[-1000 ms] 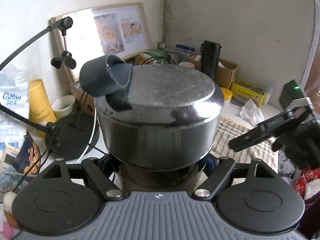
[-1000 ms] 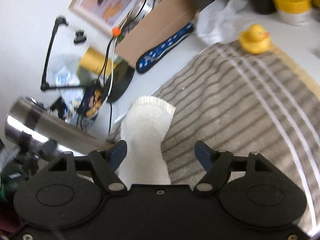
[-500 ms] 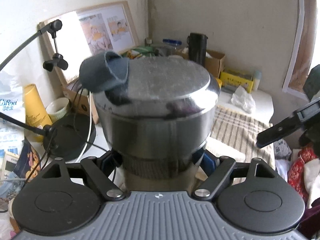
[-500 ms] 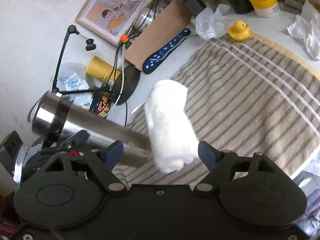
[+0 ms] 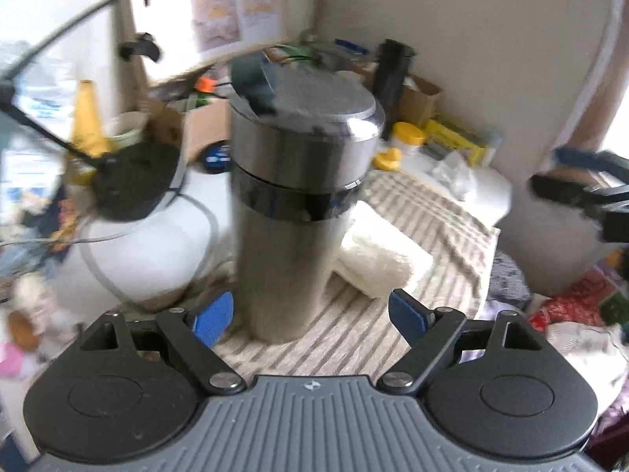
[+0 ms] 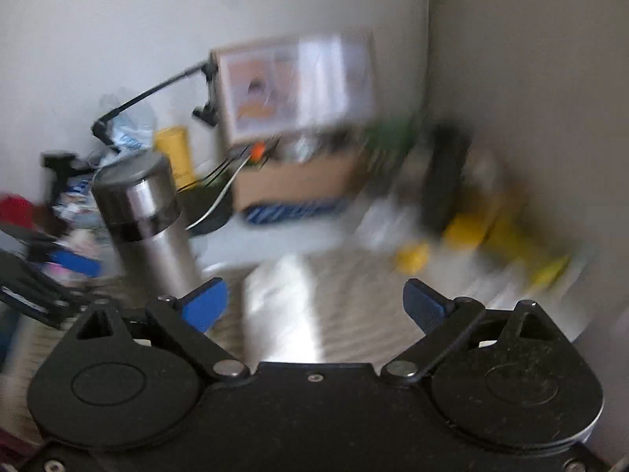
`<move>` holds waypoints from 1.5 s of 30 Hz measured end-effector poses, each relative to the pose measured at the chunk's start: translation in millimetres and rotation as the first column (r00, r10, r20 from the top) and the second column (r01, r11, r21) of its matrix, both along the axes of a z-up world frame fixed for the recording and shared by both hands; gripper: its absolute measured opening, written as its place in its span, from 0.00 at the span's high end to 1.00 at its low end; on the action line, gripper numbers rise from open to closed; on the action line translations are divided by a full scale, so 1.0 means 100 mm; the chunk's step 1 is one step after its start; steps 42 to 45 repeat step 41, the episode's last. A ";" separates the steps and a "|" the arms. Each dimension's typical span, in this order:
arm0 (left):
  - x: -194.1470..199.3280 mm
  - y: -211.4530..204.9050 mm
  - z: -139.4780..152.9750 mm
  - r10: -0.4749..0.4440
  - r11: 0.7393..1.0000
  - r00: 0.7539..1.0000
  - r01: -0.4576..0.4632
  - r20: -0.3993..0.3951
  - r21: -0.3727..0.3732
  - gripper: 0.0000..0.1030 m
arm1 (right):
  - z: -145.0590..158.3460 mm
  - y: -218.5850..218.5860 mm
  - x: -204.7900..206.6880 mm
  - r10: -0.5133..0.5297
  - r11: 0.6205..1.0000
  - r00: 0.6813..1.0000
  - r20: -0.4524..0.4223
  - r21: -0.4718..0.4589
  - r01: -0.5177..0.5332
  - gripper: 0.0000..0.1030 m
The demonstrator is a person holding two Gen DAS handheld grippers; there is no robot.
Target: Clean container
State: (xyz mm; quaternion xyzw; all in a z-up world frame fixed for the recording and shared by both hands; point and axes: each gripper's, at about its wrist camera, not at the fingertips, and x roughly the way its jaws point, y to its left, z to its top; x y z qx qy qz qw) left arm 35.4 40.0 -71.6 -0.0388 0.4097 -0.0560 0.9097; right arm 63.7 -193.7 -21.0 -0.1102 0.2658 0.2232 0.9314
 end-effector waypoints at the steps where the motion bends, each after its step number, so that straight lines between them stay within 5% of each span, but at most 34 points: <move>1: -0.05 -0.03 0.10 0.021 0.999 1.000 -0.021 0.021 0.035 0.16 | 0.12 0.00 -0.05 -0.011 1.000 1.000 0.006 0.029 0.011 0.06; 3: -0.17 -0.05 0.27 0.054 0.996 0.993 -0.061 0.102 0.072 0.10 | 0.34 -0.09 -0.10 -0.029 0.980 0.999 -0.035 0.196 0.035 0.06; 5: -0.19 0.00 0.31 0.031 1.000 0.997 -0.031 0.071 -0.002 0.01 | 0.33 -0.17 -0.03 0.025 0.930 0.982 -0.185 0.364 0.045 0.01; 7: -0.20 0.02 0.32 0.003 0.999 0.999 -0.002 0.035 -0.043 0.01 | 0.11 -0.16 0.15 0.125 0.895 0.894 -0.431 0.438 0.086 0.01; 8: -0.24 0.00 0.35 0.005 1.000 0.999 -0.004 0.044 -0.028 0.01 | 0.12 -0.16 0.10 0.112 0.892 0.887 -0.448 0.440 0.109 0.01; 11: -0.33 -0.01 0.42 0.024 1.000 0.997 -0.025 0.069 0.003 0.01 | 0.22 -0.10 -0.05 0.049 0.919 0.910 -0.411 0.375 0.120 0.01; 13: -0.33 0.03 0.40 0.052 0.998 0.998 -0.050 0.028 -0.049 0.01 | 0.29 -0.04 -0.14 0.007 0.947 0.931 -0.365 0.301 0.111 0.01; 22: -0.39 -0.04 0.52 0.135 0.990 0.990 -0.137 0.037 0.037 0.01 | 0.24 0.18 -0.26 -0.123 0.977 0.913 -0.390 0.115 0.181 0.01; 31: -0.44 -0.10 0.61 0.098 0.988 0.993 -0.104 0.062 0.110 0.01 | 0.20 0.33 -0.34 -0.135 0.981 0.896 -0.422 0.073 0.182 0.01; 45: -0.47 -0.03 0.64 0.082 0.991 0.993 -0.090 0.086 0.097 0.01 | 0.20 0.48 -0.26 -0.102 0.989 0.892 -0.441 0.048 0.137 0.01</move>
